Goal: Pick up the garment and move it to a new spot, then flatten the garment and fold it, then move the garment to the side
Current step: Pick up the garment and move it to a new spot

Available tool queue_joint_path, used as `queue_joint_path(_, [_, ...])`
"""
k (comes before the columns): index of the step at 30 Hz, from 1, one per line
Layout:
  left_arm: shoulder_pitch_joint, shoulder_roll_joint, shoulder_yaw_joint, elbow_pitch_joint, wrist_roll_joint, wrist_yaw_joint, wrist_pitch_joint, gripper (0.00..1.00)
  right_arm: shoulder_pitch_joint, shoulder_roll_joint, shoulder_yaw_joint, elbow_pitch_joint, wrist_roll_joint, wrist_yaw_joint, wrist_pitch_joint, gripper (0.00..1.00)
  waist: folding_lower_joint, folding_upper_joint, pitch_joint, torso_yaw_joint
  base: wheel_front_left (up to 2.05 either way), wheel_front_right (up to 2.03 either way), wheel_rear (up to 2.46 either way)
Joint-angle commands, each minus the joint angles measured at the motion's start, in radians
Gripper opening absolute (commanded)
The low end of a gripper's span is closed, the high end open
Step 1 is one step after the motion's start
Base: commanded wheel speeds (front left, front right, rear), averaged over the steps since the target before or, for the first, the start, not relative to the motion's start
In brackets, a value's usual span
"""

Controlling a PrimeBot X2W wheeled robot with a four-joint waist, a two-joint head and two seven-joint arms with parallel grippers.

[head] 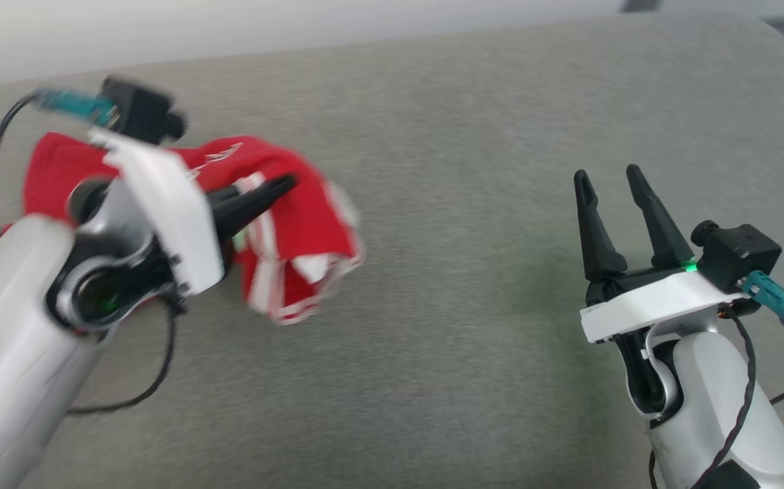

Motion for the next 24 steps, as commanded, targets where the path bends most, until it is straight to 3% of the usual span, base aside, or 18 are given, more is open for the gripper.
queue_joint_path(1, [-0.052, -0.016, -0.019, -0.01, 0.004, -0.003, 0.011, 0.0, 0.003, 0.012, -0.006, -0.012, 0.008, 0.0, -0.005, 1.0, 0.0, 0.0, 0.038, -0.075, 0.0, 0.0, 0.0])
queue_joint_path(9, [-0.269, -0.174, -0.127, 0.055, 0.037, -0.003, -0.011, 0.0, -0.007, 0.037, -0.034, -0.045, 0.041, 0.0, -0.005, 1.0, 0.0, 0.0, 0.129, -0.215, 0.0, 0.0, 0.0])
queue_joint_path(13, [-0.326, -0.221, -0.195, 0.124, 0.041, -0.003, -0.021, 0.0, -0.004, 0.039, -0.042, -0.058, 0.08, 0.0, -0.005, 1.0, 0.0, 0.0, 0.16, -0.258, 0.0, 0.0, 0.0])
queue_joint_path(24, [-0.297, -0.122, -0.371, 0.243, -0.008, -0.003, 0.067, 0.0, 0.0, 0.038, -0.019, -0.076, 0.168, 0.0, -0.005, 1.0, 0.0, 0.0, 0.211, -0.316, 0.0, 0.0, 0.0])
